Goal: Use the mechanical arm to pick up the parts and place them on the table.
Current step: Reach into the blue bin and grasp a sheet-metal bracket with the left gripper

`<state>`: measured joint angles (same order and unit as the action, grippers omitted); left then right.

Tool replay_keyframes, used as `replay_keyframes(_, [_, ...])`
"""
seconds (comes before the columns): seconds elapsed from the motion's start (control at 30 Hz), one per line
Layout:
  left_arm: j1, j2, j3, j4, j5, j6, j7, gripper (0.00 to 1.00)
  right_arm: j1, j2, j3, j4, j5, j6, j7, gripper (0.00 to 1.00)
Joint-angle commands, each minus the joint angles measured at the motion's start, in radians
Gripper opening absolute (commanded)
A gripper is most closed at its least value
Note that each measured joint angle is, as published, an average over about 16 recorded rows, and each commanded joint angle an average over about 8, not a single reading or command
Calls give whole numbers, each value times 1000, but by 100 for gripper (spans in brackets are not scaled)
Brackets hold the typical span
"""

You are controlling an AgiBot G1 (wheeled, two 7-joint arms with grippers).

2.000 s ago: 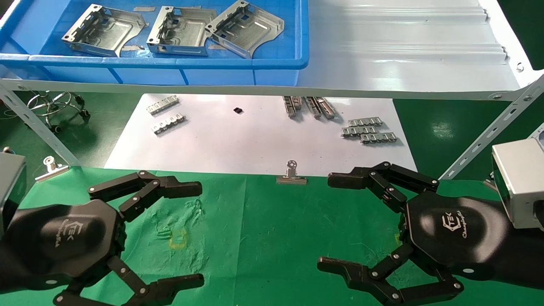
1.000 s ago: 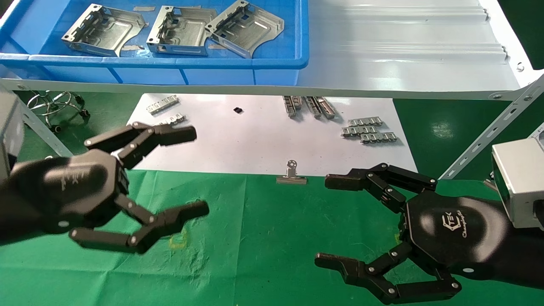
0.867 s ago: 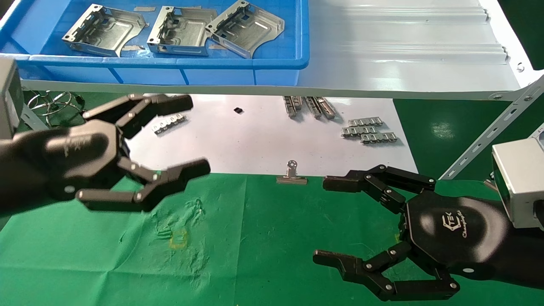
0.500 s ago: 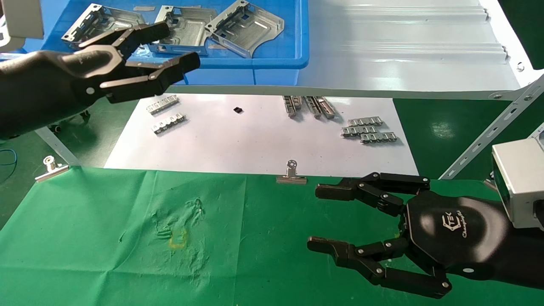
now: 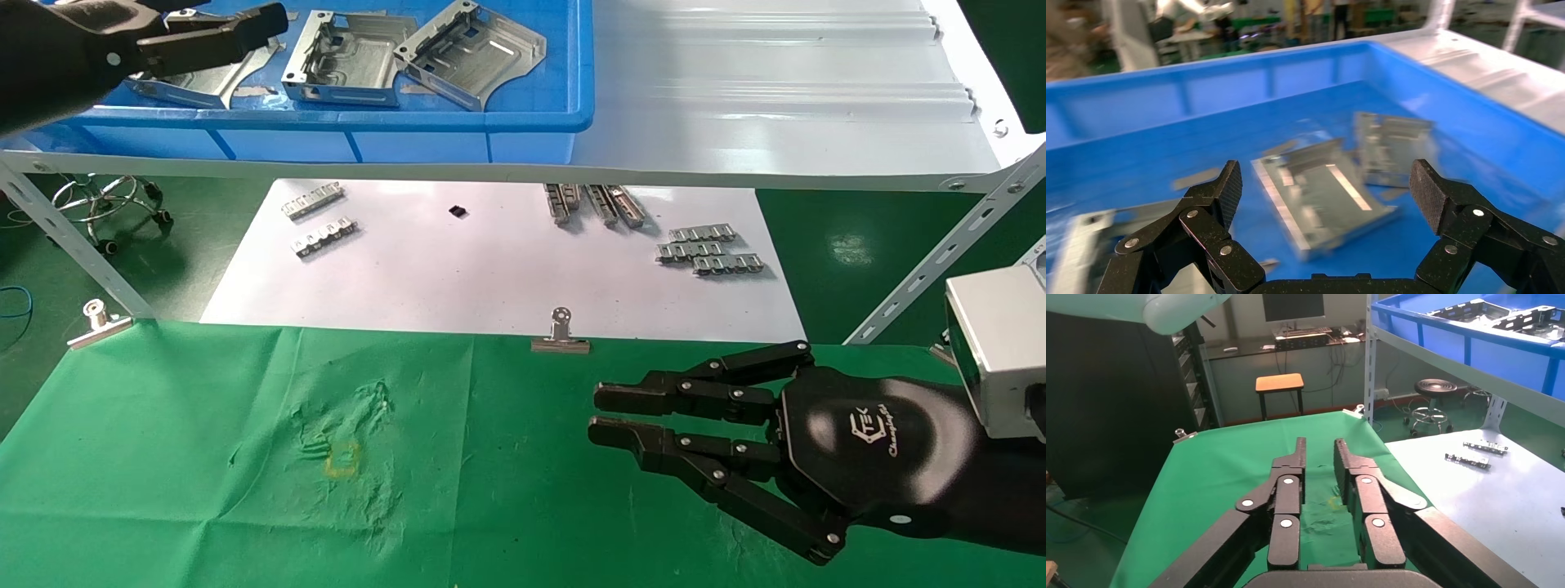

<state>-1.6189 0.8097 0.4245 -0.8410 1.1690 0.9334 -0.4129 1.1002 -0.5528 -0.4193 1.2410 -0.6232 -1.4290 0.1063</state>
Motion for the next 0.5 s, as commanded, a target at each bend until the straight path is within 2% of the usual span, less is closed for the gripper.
replay_keyframes(0.03, [-30,3,16,24,37,-30,-26,100,0,0,0,0,0,0,0,0])
replay_keyframes(0.27, [-126,33,66,136,125,-53,-96,100,0,0,0,0,0,0,0,0])
replay_keyframes(0.5, [-224,74,109,262,202,-58,-105,100,0,0,0,0,0,0,0,0])
